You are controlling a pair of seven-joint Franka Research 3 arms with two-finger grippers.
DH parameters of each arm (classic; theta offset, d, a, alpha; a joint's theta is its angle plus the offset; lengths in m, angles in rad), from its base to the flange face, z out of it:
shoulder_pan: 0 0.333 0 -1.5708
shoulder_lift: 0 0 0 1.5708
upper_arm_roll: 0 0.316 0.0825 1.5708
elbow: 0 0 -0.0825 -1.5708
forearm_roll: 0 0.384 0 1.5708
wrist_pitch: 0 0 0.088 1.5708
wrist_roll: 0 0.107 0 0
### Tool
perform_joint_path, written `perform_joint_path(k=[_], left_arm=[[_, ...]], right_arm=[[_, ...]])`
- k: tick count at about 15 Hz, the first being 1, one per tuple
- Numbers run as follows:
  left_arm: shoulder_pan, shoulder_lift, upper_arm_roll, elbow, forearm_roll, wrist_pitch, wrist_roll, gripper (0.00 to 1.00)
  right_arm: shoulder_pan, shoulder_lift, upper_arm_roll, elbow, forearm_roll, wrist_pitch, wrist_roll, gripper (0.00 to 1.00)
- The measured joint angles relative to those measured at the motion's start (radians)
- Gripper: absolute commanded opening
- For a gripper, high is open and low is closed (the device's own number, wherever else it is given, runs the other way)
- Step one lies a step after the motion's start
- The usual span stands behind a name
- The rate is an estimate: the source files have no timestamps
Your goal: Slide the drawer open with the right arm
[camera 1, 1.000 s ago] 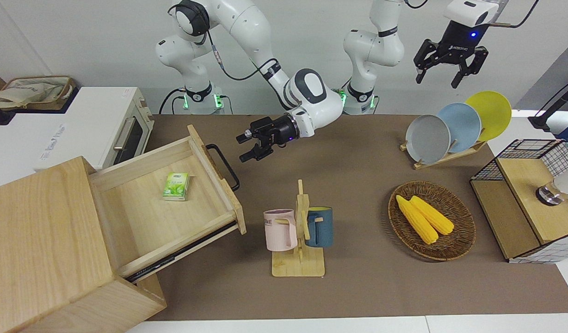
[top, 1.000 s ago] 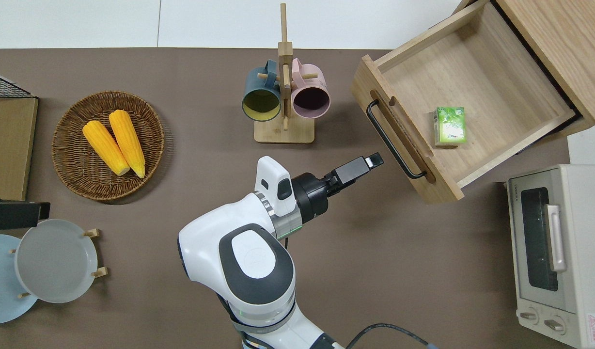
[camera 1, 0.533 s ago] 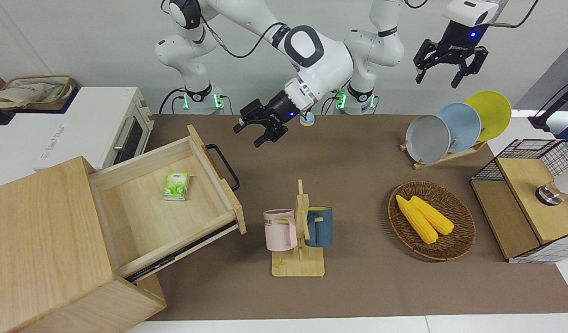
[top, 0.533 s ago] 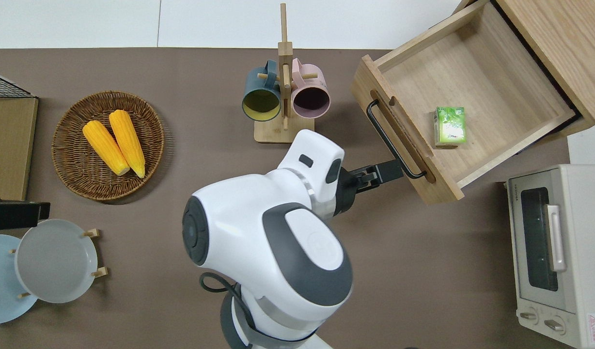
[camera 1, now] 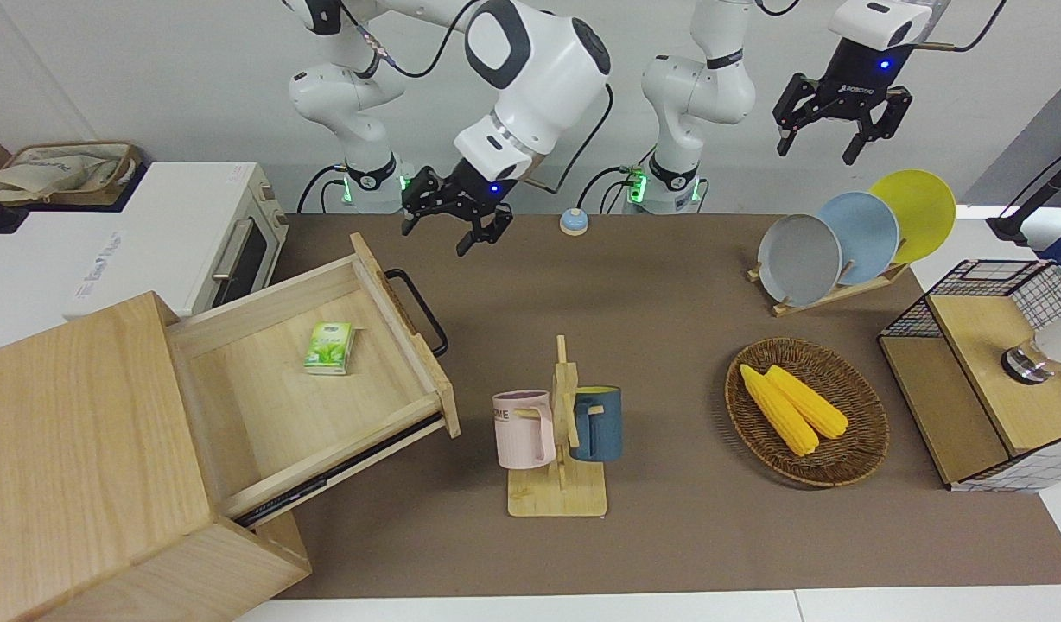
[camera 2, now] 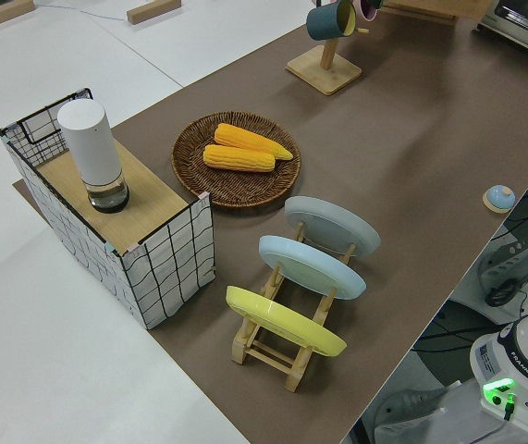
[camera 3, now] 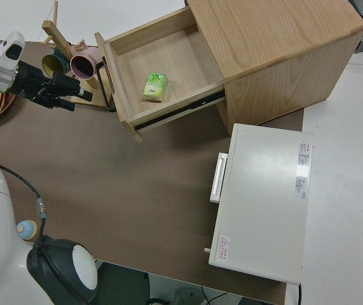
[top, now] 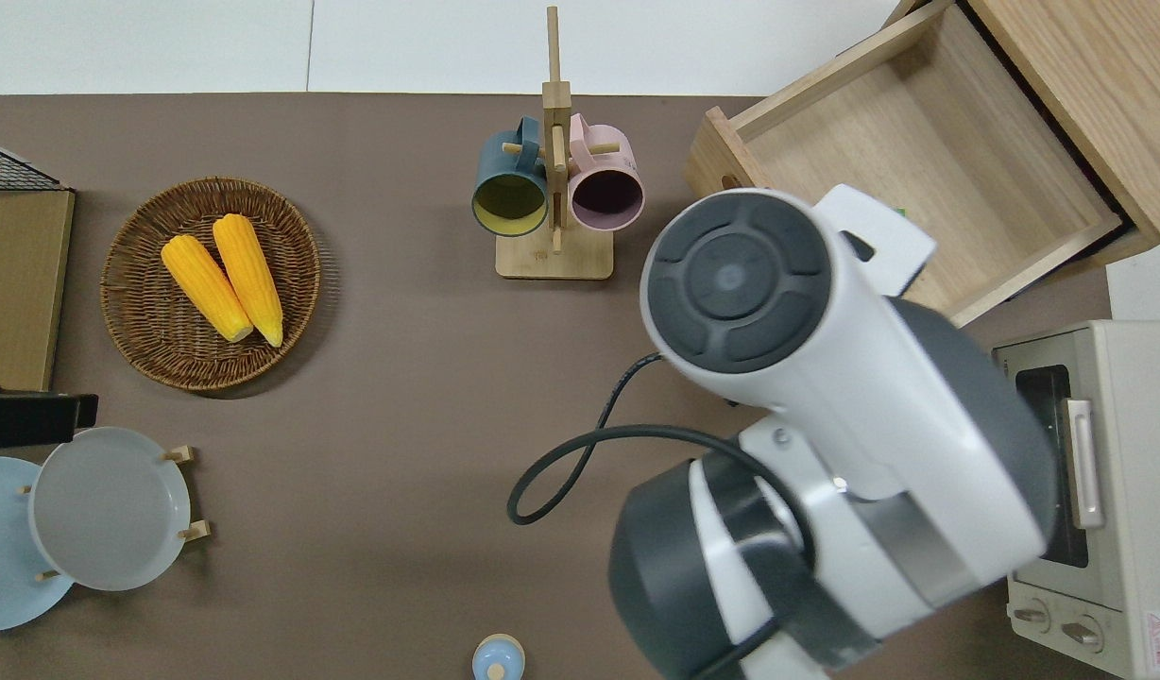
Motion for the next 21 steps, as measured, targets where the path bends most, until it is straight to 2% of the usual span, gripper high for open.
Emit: perform_joint_path(k=[4,7,9,14,15,18,21], left_arm=[[0.000,0.000,0.000,0.000,0.000,0.000,0.000,1.00],[0.000,0.000,0.000,0.000,0.000,0.000,0.000,1.00],[0.000,0.000,0.000,0.000,0.000,0.000,0.000,1.00],[0.000,0.000,0.000,0.000,0.000,0.000,0.000,1.00],[0.000,0.000,0.000,0.000,0.000,0.000,0.000,1.00],[0.000,0.000,0.000,0.000,0.000,0.000,0.000,1.00],[0.000,0.000,0.000,0.000,0.000,0.000,0.000,1.00]], right_arm=[[-0.106,-0.081,0.000,0.002,0.150,-0.001,-0.056,0.985],[-0.146,-0.132,0.000,-0.007,0.207,-0.004,-0.087,0.985],[-0.182,-0.162,0.001,-0.031,0.247,-0.004,-0.116,0.985],[-0.348,-0.187,-0.011,-0.084,0.321,0.008,-0.269,0.985],[-0.366,-0.188,-0.027,-0.096,0.333,0.020,-0.293,0.985],[-0.370,-0.190,-0.097,-0.139,0.368,0.073,-0.325,0.985],[-0.339,-0.208,-0.144,-0.205,0.373,0.147,-0.329,0.985]])
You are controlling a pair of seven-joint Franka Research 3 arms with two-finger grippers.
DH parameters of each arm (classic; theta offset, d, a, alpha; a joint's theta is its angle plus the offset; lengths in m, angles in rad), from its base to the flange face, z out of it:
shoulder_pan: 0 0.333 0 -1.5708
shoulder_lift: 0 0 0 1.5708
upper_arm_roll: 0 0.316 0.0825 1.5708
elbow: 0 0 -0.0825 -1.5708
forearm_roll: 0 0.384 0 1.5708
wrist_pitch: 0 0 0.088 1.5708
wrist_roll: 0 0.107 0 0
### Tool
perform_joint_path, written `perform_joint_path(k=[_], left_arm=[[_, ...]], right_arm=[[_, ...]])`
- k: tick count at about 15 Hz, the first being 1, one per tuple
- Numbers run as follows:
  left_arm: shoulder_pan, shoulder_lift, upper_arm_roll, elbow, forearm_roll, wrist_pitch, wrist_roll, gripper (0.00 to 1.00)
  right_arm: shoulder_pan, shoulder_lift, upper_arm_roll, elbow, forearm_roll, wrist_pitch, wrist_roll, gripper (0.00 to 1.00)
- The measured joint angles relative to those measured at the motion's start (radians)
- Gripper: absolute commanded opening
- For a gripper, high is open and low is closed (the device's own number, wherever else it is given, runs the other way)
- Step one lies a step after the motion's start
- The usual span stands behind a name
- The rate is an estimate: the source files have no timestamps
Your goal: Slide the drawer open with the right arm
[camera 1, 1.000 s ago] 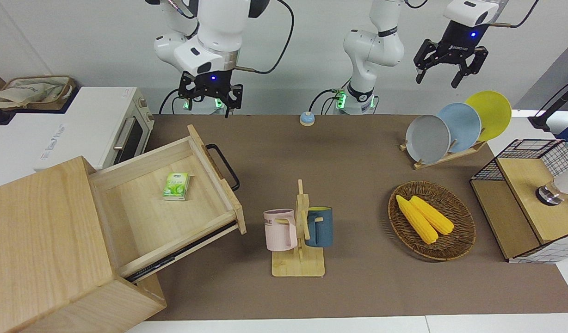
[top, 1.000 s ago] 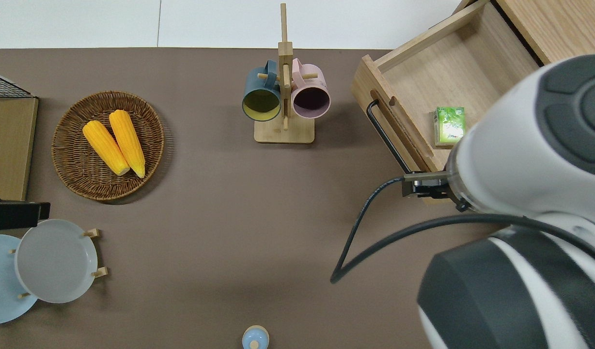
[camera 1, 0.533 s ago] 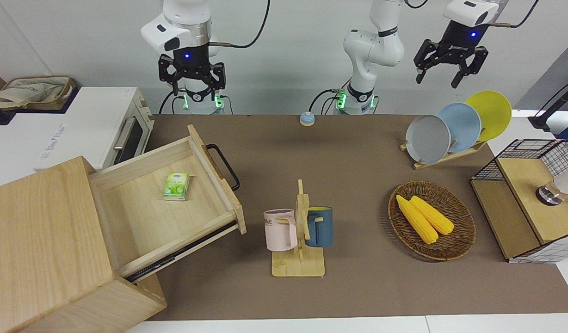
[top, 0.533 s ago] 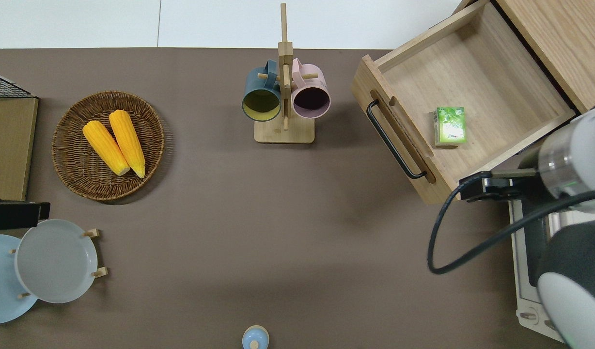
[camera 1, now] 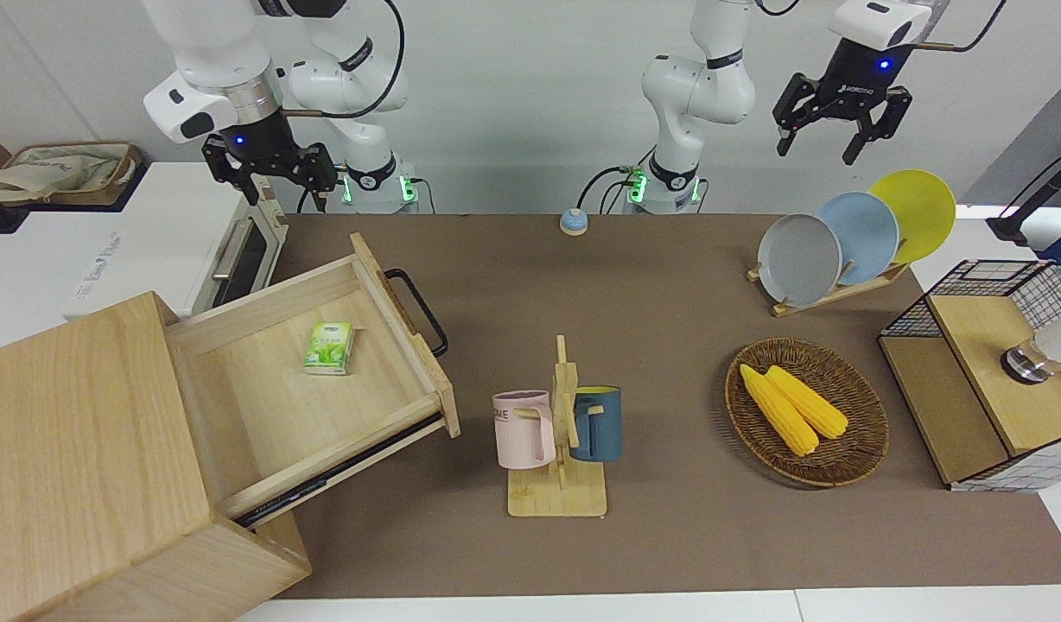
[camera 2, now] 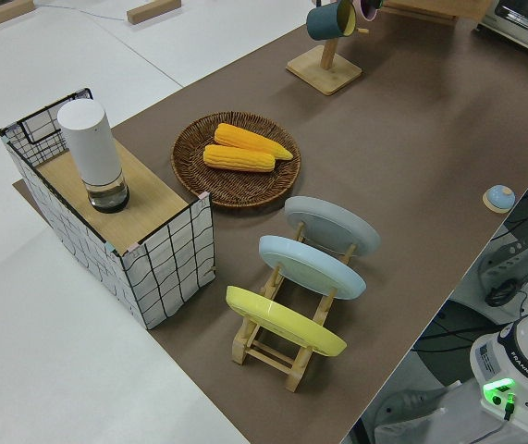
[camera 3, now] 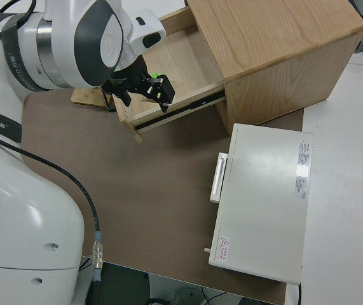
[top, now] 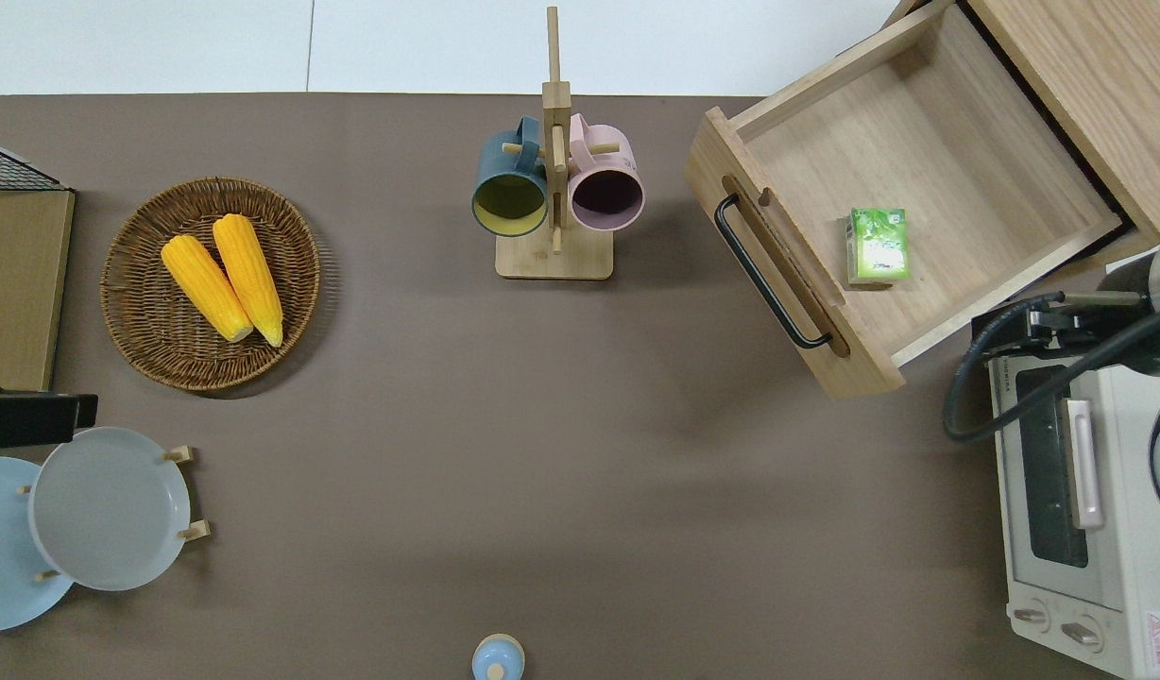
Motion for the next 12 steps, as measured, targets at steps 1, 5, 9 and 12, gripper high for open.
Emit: perform_joint_path(k=[1,5,9,12], left_arm=[[0.000,0.000,0.000,0.000,0.000,0.000,0.000,1.00],[0.000,0.000,0.000,0.000,0.000,0.000,0.000,1.00],[0.000,0.000,0.000,0.000,0.000,0.000,0.000,1.00],[0.000,0.000,0.000,0.000,0.000,0.000,0.000,1.00]], right_arm=[[0.034,-0.010,-0.034,-0.026,0.000,0.027,0.000,0.985],[0.182,-0.036,-0.185,-0.086,0.018,0.081,0.001,0.985],[0.185,-0.035,-0.204,-0.065,0.029,0.030,0.000,0.985],[0.186,-0.015,-0.206,-0.018,0.030,-0.021,0.000,0.985]])
